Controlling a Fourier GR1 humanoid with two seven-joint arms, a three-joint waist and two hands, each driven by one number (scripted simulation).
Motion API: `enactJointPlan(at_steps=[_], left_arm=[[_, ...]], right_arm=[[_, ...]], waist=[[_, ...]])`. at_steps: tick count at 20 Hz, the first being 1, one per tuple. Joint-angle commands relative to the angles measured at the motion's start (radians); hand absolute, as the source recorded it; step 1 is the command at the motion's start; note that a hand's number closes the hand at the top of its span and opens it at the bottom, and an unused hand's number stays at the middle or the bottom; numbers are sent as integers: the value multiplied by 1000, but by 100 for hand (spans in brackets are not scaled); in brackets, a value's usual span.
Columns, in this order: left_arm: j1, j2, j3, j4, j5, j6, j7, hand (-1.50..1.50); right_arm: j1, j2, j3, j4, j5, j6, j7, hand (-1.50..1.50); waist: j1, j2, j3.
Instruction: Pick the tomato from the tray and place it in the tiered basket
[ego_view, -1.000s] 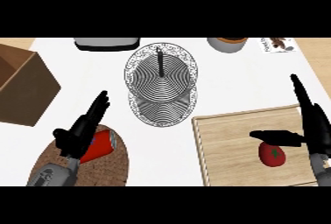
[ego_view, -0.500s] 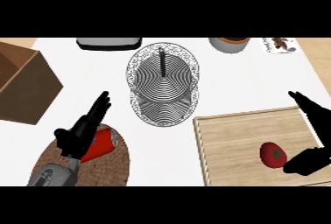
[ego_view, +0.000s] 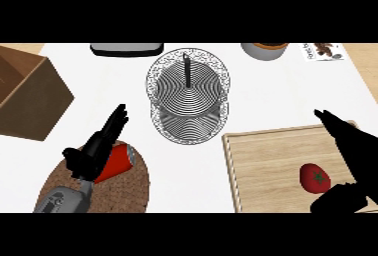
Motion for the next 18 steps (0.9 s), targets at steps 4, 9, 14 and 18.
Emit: enactJointPlan(at_steps=[4, 9, 14, 18], left_arm=[[5, 0, 23, 3, -4, -9, -5, 0], [30, -3, 10, -40, -17, -4, 35, 0], [-9, -40, 31, 15, -28, -23, 11, 0], [16, -42, 31, -25, -49, -2, 36, 0]], right_arm=[[-4, 10, 35, 96, 85, 53, 193, -150], [92, 26, 42, 120, 95, 20, 170, -150], [82, 182, 81, 216, 214, -28, 131, -150], [158, 202, 77, 215, 291, -47, 128, -150]], waist=[[8, 4, 1], [-2, 2, 2], [2, 4, 2], [-1, 2, 2]])
